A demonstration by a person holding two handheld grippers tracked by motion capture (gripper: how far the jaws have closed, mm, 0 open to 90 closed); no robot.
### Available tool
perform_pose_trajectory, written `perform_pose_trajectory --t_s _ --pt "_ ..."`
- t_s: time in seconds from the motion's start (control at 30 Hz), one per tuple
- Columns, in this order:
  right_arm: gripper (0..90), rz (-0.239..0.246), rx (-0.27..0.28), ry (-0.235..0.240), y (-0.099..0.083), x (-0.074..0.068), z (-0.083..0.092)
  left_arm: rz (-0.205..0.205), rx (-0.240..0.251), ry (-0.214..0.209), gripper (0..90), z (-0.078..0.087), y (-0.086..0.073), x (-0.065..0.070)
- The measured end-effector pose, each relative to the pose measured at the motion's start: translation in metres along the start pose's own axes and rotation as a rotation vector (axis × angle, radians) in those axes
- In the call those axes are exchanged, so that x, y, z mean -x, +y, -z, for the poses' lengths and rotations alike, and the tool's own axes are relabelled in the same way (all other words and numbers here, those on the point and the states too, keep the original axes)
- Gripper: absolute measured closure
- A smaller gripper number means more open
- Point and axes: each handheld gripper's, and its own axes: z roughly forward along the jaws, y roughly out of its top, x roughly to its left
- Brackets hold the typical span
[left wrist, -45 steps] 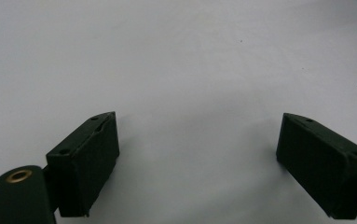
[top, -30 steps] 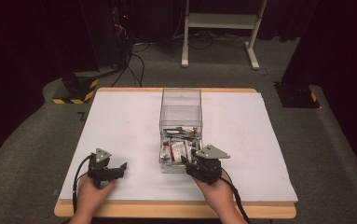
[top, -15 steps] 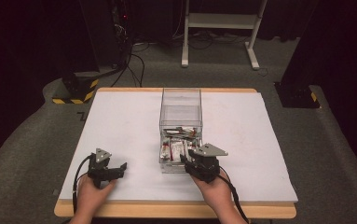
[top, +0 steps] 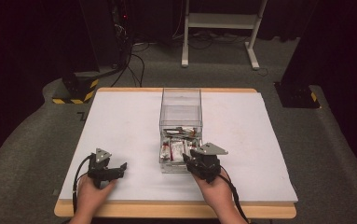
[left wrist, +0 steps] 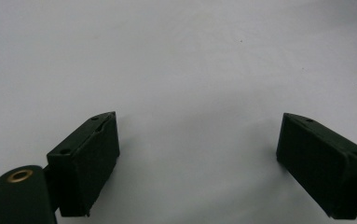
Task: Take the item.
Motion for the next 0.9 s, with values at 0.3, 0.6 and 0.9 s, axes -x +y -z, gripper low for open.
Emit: perform_pose_trajectory --t_s 0.3,0.6,0.9 --pt "72.3 0.046 0.029 0.025 0.0026 -0.0073 0.0025 -0.001 0.0 0.0 13.3 0.0 0.0 0.0" --pt "72.8 0.032 0.023 0.023 0.0037 -0.0044 0.0016 0.002 0.003 0.001 13.4 -0.0001 -0.0001 0.0004" --pt "79.1 0.047 -0.002 0.02 0.0033 -0.0085 -0.0033 0.002 0.004 0.002 13.4 -0.0001 -0.0002 0.0005"
